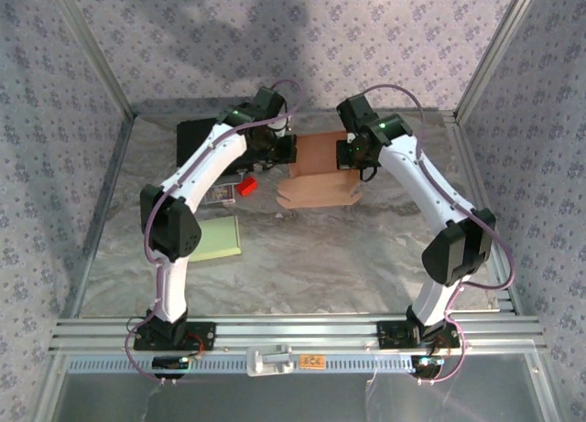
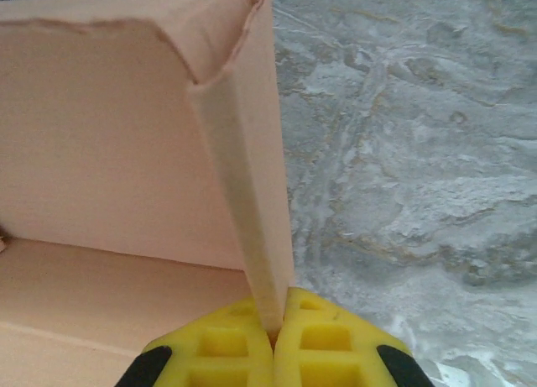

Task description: Fold the paper box

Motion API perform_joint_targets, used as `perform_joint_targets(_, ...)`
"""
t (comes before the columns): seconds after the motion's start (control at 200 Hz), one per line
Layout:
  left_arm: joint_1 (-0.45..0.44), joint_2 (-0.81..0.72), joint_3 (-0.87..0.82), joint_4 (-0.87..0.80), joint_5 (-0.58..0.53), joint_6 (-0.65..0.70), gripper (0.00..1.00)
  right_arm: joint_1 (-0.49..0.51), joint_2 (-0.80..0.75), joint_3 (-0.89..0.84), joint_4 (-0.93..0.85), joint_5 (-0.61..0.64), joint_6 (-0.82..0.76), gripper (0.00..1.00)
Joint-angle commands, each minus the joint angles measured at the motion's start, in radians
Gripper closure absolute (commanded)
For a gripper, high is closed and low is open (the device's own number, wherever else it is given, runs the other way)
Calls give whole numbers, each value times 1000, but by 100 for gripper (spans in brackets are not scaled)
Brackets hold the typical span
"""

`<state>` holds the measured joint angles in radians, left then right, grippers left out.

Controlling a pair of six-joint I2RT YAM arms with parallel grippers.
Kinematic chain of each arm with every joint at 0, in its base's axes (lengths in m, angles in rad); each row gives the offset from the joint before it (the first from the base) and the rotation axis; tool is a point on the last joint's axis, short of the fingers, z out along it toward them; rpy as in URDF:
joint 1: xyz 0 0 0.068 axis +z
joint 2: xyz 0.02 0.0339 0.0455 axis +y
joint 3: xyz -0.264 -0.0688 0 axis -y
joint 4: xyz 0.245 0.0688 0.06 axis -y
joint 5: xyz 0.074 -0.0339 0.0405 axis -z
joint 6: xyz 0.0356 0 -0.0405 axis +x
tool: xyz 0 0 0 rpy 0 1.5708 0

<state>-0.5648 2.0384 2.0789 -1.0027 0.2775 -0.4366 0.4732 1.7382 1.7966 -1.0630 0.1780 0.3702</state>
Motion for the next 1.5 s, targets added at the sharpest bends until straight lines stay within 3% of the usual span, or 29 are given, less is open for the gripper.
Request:
perform_joint_targets(0.0,-10,-3,49,-14,23,-4,100,39,20,50,-67,153,17,100)
perform_joint_targets(0.12,-12,0,53,-16,23,-4,100,54,30,56,-69,156,18,100)
perform_joint_targets(0.215,-12,2,56,-17,23,-2,100,54,43,64,-77,159,15,86)
perform_joint_targets(0.35,-12,3,58,-19,23,1,100,54,72,88,-91,183,7,84)
perform_joint_targets(0.435,-12,5,59,-20,24,1,100,57,97,116,-111,213,11,88)
perform_joint_targets(0.475,-11,6,61,-22,24,2,100,60,105,122,-117,235,19,100)
perform_joint_targets(0.665,-11,14,71,-25,24,4,100,79,99,121,-114,279,39,100)
perform_joint_targets(0.76,-12,18,72,-27,25,6,100,72,98,135,-112,270,38,74)
perform_joint_targets(0.844,-11,20,69,-27,22,8,100,64,106,159,-109,261,29,68)
perform_joint_targets(0.944,-11,25,70,-24,20,10,100,59,129,185,-117,248,25,73)
perform_joint_targets(1.034,-14,29,73,-26,13,12,100,59,142,183,-113,245,32,90)
perform_joint_targets(1.134,-27,32,73,-29,-14,13,100,59,144,156,-100,244,45,100)
perform_joint_targets(1.319,-76,11,-14,6,-184,-36,100,85,99,25,-45,297,98,100)
perform_joint_targets(1.404,-106,-20,-138,92,-280,-62,100,94,71,-75,-6,310,133,100)
perform_joint_targets(1.499,-125,-41,-286,212,-302,-104,100,97,32,-205,53,312,169,100)
